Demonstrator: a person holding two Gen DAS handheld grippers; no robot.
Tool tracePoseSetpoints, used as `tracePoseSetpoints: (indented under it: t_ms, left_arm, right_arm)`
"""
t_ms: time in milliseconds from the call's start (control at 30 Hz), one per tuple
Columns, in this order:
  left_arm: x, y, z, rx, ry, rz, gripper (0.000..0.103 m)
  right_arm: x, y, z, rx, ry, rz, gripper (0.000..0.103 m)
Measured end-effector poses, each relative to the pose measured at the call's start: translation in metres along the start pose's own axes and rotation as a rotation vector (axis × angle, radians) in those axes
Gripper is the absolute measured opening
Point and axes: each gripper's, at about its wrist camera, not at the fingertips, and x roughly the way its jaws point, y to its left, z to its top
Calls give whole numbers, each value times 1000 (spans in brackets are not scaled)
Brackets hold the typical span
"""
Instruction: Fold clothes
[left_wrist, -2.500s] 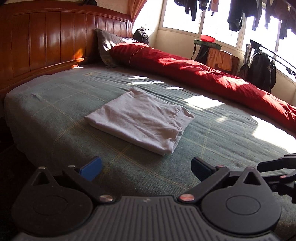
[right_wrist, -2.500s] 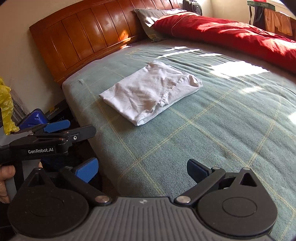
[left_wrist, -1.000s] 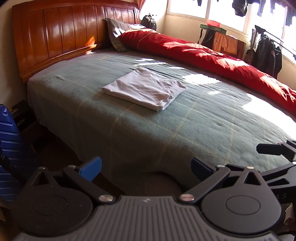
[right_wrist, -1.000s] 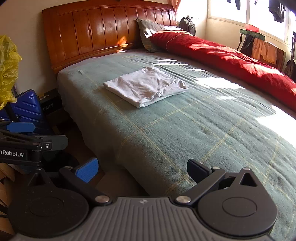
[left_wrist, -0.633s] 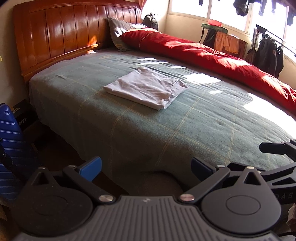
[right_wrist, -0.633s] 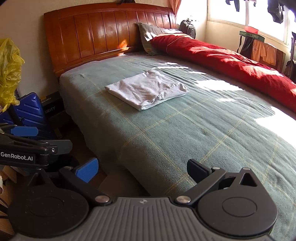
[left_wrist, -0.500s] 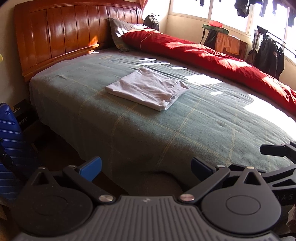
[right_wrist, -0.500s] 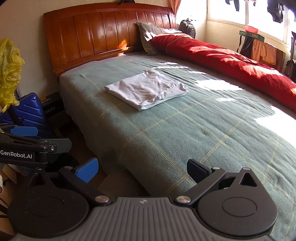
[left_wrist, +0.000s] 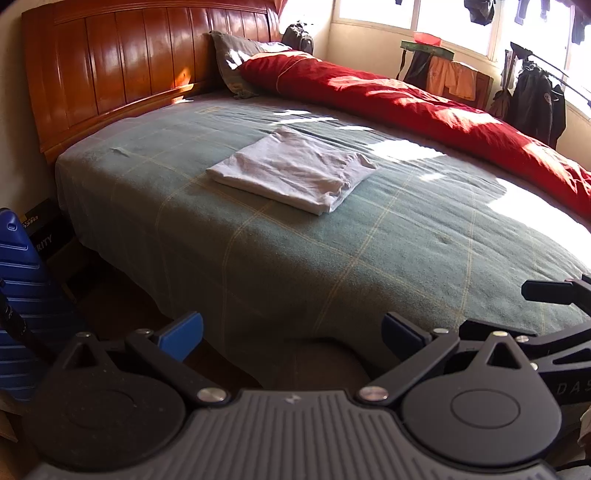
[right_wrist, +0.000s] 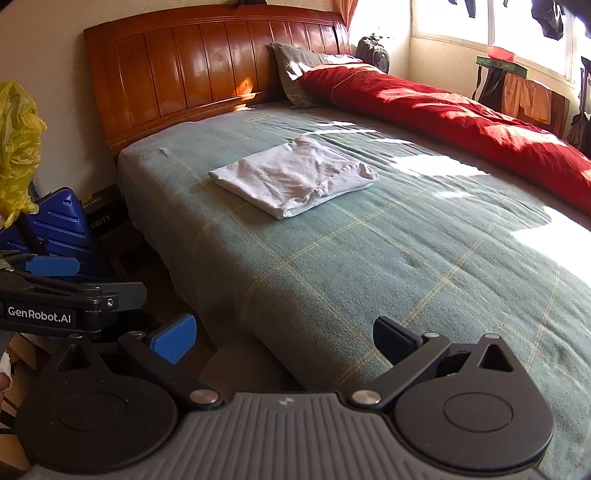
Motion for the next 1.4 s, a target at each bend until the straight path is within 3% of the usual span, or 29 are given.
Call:
tracePoseSetpoints:
  t_ms: [1400]
  left_arm:
    - [3,-9,-1,45,-10,7,102]
  right_arm:
    - [5,-2,1,8,18,-7,103]
